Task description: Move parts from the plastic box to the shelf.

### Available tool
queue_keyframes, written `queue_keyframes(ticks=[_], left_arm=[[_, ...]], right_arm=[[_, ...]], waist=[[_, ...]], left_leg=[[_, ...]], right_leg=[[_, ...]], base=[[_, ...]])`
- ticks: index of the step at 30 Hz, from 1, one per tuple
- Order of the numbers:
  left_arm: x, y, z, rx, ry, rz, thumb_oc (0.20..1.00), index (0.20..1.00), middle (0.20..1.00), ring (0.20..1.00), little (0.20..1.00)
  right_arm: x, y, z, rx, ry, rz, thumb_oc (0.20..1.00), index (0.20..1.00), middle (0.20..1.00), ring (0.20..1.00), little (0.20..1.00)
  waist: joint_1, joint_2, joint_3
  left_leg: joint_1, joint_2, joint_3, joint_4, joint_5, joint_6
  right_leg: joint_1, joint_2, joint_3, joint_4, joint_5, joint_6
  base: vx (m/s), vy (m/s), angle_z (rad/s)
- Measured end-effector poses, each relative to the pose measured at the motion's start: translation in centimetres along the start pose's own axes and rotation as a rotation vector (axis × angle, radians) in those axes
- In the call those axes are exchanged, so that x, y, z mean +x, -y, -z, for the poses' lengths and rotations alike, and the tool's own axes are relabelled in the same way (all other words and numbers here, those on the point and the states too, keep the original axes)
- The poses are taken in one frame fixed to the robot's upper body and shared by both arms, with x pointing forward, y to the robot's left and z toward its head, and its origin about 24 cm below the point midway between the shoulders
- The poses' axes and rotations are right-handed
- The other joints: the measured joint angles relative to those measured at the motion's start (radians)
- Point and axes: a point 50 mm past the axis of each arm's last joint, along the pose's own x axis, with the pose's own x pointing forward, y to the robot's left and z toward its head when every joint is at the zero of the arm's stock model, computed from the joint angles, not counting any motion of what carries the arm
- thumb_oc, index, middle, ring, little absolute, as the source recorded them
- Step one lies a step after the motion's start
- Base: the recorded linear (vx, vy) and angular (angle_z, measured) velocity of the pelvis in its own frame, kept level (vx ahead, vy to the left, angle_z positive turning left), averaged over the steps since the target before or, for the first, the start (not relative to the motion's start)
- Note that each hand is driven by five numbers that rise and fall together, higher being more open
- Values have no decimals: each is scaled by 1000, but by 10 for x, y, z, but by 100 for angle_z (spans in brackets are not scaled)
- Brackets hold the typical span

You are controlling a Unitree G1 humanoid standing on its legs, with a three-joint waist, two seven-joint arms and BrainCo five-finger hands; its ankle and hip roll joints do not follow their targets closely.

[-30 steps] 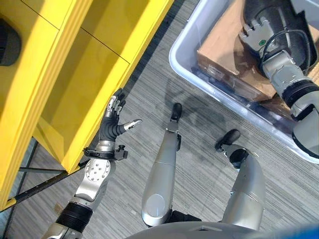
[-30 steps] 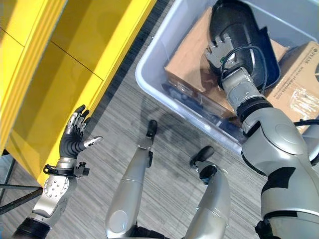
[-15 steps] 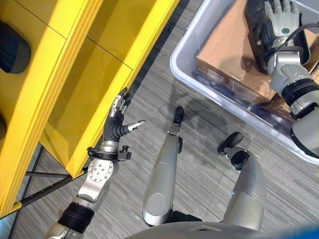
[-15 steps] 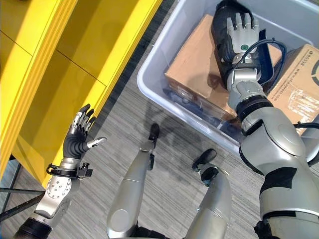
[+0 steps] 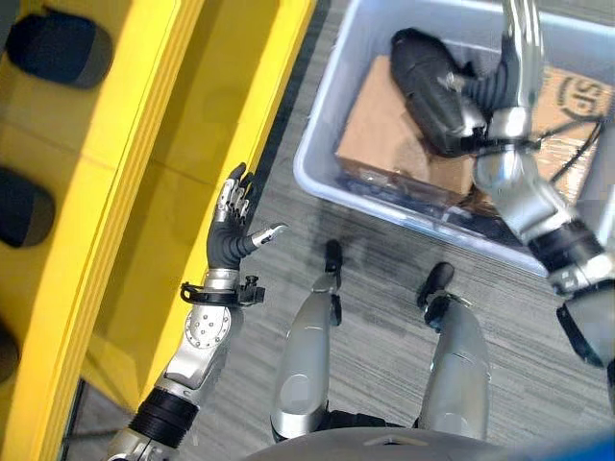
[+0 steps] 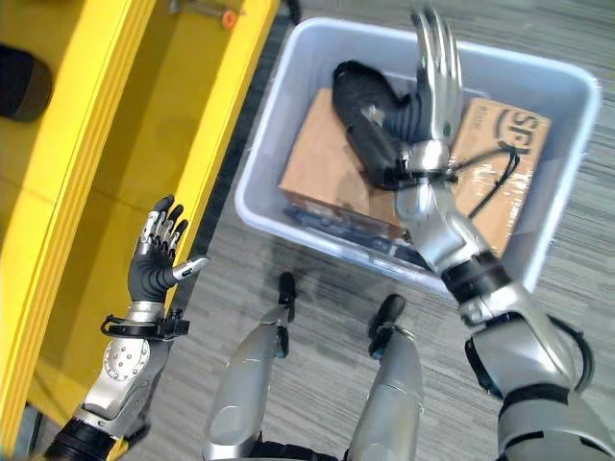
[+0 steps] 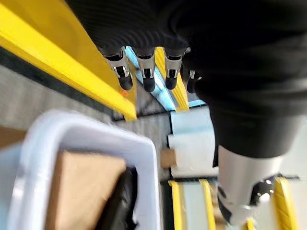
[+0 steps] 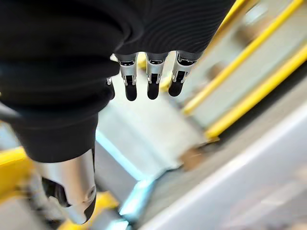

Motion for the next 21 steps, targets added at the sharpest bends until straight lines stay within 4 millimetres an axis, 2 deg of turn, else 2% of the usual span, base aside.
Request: queue_keyframes(ticks=[2,3,6,8,9,10,11,13,15,16,17,21], left_arm=[[0,0,0,-4,2,-16,1000,1000,1000,1000,1000],[1,1,0,-9,5,-23,1000,1000,1000,1000,1000],[3,10,0,-46,11,-42,1000,1000,1000,1000,1000],[11,14,-7,-38,65,-49,1000,1000,1000,1000,1000],[18,19,-24,-21,153,-68,1000,1000,1000,1000,1000],[19,22,-44,-44,238,-77,1000,1000,1000,1000,1000],[23,26,-71,-89,373,-81,1000,1000,1000,1000,1000],[31,37,-104,-170,556,-52,1000,1000,1000,1000,1000],[36,44,-109,-204,587,-46,1000,1000,1000,1000,1000],[40,48,-111,-217,594,-43,1000,1000,1000,1000,1000],[50,60,-107,-213,583,-25,1000,1000,1000,1000,1000],[64,74,-101,-234,520,-59,1000,1000,1000,1000,1000]], right_arm=[[-17,2,24,3,-107,-5,1000,1000,1000,1000,1000],[-24,4,34,5,-156,-5,1000,1000,1000,1000,1000],[-43,9,48,38,-216,-1,1000,1000,1000,1000,1000],[-61,18,44,116,-185,9,1000,1000,1000,1000,1000],[-83,20,44,155,-202,-13,1000,1000,1000,1000,1000],[-107,20,45,174,-226,-54,1000,1000,1000,1000,1000],[-132,19,53,163,-292,-97,1000,1000,1000,1000,1000],[-157,18,63,147,-356,-168,1000,1000,1000,1000,1000],[-157,17,65,141,-355,-181,1000,1000,1000,1000,1000],[-149,12,62,145,-331,-196,1000,1000,1000,1000,1000],[-126,5,52,179,-263,-187,1000,1000,1000,1000,1000],[-75,-2,14,232,-59,-154,1000,1000,1000,1000,1000]], waist=[[-12,-15,0],[-32,-19,0],[-70,-29,4],[-105,-36,5],[-133,-48,15],[-149,-54,16],[-184,-60,17],[-222,-68,10],[-225,-74,7],[-228,-81,0],[-227,-93,-7],[-223,-97,-10]], left_leg=[[37,5,18,-22,0,2],[56,8,33,-34,1,2],[123,19,62,-70,6,2],[154,27,77,-85,7,2],[186,34,93,-102,15,-6],[233,38,108,-124,11,0],[288,44,119,-144,9,-3],[327,57,136,-150,1,-6],[343,64,150,-151,0,-7],[347,69,154,-149,-3,-10],[350,75,162,-149,-3,-10],[342,87,169,-143,-2,-9]], right_leg=[[24,14,13,-32,14,3],[43,23,15,-51,23,7],[96,42,27,-98,42,9],[123,64,32,-133,59,7],[147,83,42,-156,64,14],[188,87,43,-177,67,16],[234,99,53,-197,68,19],[264,112,68,-210,70,19],[276,122,74,-220,74,19],[276,129,79,-221,76,18],[272,138,82,-219,77,16],[261,152,86,-215,78,10]], base=[[12,75,-34],[24,79,-36],[-26,70,-27],[-13,54,-36],[34,22,-31],[24,-20,-40],[39,-46,-33],[40,-56,-29],[32,-67,-26],[17,-72,-30],[14,-100,-21],[3,-75,-7]])
